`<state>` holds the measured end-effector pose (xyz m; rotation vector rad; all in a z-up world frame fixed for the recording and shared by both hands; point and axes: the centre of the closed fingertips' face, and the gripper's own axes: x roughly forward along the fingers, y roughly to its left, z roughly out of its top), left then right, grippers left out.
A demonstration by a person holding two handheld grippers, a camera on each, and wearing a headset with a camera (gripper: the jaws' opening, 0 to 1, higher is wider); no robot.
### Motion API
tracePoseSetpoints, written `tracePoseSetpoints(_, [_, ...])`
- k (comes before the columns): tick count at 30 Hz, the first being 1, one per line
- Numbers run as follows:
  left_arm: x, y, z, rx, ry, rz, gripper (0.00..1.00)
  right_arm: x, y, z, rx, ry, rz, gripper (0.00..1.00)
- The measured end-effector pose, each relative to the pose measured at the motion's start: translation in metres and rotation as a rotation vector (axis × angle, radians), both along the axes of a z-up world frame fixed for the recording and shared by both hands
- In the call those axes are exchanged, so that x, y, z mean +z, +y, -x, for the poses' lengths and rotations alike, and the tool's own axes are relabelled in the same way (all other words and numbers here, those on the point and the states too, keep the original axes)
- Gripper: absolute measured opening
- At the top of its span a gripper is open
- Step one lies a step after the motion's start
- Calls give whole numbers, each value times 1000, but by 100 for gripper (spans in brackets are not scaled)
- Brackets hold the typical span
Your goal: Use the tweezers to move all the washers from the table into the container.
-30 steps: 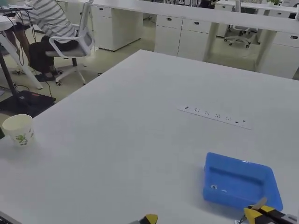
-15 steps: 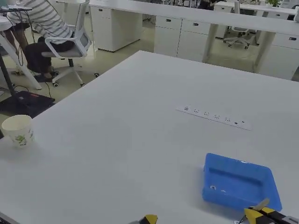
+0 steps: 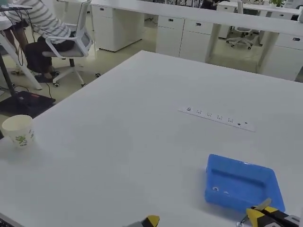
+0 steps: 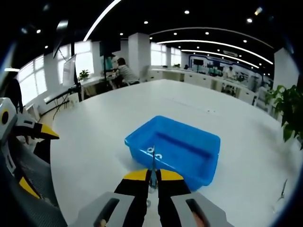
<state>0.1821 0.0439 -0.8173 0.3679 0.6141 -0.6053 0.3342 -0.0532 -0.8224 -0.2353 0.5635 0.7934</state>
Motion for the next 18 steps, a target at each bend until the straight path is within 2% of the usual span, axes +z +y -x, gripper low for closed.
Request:
tracePoseSetpoints(11, [-1, 1, 0, 4, 3, -3, 86, -2, -1, 2, 5, 3, 9, 3])
tracePoseSetpoints(18, [-2, 1, 1, 2, 10, -7, 85, -3, 0, 4, 41, -28, 62, 3])
